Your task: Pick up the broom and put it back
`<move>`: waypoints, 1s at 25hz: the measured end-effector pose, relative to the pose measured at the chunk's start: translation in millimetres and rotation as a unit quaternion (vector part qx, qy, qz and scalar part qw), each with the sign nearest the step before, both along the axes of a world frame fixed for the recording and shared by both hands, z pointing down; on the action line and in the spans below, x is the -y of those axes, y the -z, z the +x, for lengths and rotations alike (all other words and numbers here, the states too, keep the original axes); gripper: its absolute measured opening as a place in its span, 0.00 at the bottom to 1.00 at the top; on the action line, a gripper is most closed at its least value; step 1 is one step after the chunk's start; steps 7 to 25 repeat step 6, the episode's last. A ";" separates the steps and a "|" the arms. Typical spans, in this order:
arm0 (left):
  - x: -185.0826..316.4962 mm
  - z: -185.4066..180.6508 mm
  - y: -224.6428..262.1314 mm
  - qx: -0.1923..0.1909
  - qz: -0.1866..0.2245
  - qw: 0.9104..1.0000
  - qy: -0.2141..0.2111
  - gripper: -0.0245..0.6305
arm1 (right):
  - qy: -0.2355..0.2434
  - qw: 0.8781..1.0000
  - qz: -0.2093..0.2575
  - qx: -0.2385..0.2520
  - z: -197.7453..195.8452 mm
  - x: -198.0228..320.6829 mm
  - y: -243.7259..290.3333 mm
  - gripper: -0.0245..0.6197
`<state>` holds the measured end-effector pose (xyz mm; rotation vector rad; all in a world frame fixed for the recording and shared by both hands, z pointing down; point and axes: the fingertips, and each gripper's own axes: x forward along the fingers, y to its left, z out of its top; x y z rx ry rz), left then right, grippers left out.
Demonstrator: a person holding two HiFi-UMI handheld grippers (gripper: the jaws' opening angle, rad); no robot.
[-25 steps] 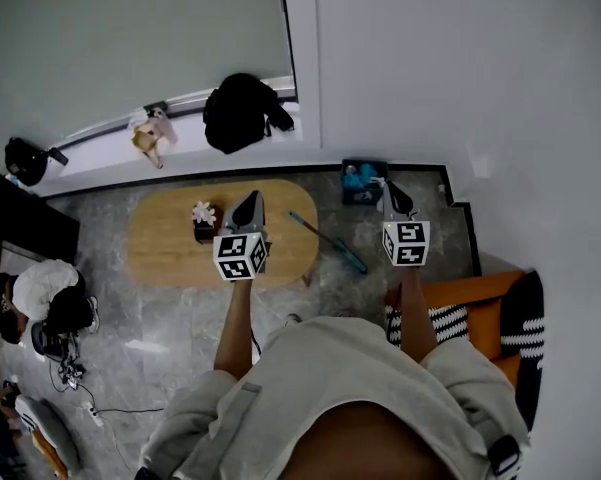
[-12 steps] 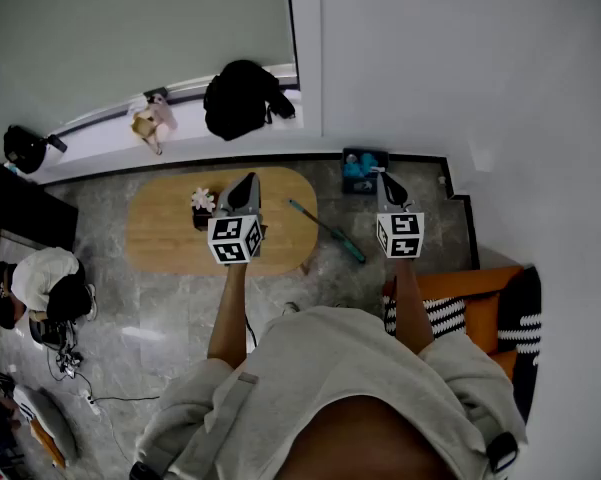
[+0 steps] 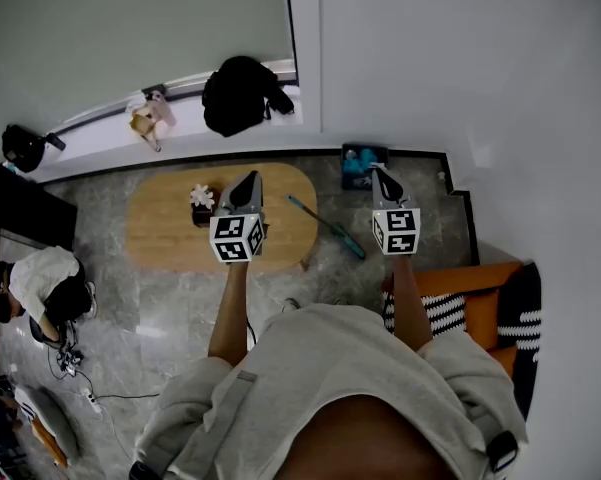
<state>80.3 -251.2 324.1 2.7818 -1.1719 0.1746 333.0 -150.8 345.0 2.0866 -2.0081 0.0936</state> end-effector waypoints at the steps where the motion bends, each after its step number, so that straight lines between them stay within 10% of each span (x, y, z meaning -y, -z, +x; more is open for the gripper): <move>1: 0.3 -0.2 -0.5 0.000 0.000 1.000 0.000 0.04 | 0.001 1.000 -0.002 -0.001 -0.8 0.3 -1.2 0.04; 25: -1.5 -1.4 -3.7 0.000 -0.002 1.000 -0.001 0.04 | 0.003 1.000 -0.007 -0.001 -4.2 -0.5 -6.2 0.04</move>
